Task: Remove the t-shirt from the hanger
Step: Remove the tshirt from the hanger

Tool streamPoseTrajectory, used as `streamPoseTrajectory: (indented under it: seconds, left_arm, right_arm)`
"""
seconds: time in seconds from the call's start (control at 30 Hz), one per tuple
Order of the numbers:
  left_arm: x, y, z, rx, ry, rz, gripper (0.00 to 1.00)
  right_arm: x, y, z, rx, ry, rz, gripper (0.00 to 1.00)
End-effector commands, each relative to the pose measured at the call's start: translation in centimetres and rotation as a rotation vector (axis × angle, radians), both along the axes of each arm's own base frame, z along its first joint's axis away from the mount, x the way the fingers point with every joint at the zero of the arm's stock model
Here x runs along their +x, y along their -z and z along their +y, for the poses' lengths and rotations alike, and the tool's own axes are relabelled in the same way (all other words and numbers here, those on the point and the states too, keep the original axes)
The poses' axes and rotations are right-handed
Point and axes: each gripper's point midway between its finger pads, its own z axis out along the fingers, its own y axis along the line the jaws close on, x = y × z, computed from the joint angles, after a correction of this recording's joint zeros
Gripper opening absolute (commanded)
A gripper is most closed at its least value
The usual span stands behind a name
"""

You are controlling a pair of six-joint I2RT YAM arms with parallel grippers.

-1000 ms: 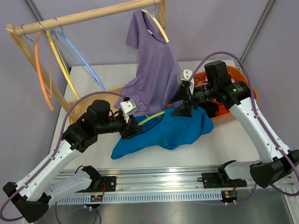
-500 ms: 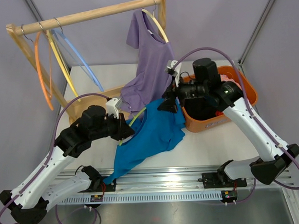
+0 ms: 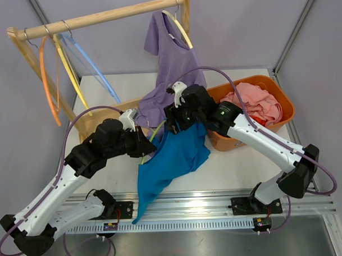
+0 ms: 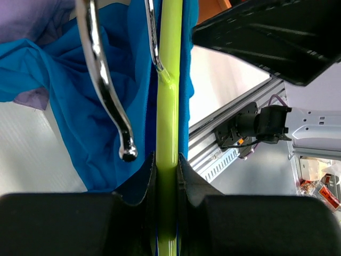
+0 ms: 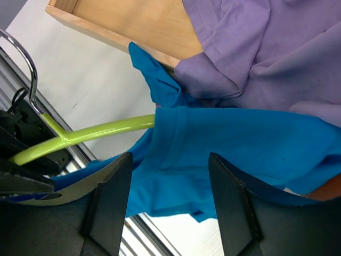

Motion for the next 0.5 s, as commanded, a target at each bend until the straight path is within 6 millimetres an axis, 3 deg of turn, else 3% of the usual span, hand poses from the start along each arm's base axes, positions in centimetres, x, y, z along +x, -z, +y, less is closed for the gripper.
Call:
streamPoseTrajectory:
  seconds: [0.0, 0.1, 0.23, 0.33, 0.4, 0.47]
  left_arm:
    - [1.2, -4.2, -1.2, -0.116, -0.011, -0.102, 0.00]
    - [1.2, -4.2, -1.2, -0.118, -0.012, -0.106, 0.00]
    - [1.3, -4.4, -1.1, -0.120, -0.015, -0.115, 0.00]
    - [1.0, -4.4, -0.9, -0.113, -0.004, -0.124, 0.00]
    - [0.7, -4.5, -0.8, -0.102, 0.022, -0.146, 0.00]
    - [0.5, -4.3, -0.4, -0.071, 0.046, -0.172, 0.00]
  right_arm:
    - [1.0, -2.4, 1.5, 0.063, 0.066, -0.039, 0.65]
    - [1.1, -2.3, 1.9, 0.071, 0.071, -0.026, 0.60]
    - [1.9, -1.4, 1.7, 0.041, 0.101, -0.031, 0.34]
    - [2.4, -1.3, 1.5, 0.023, 0.118, -0.050, 0.21]
    - [2.9, -1.8, 1.3, 0.031, 0.119, -0.072, 0.02]
    - [3.2, -2.7, 1.1, 0.049, 0.105, -0.091, 0.00]
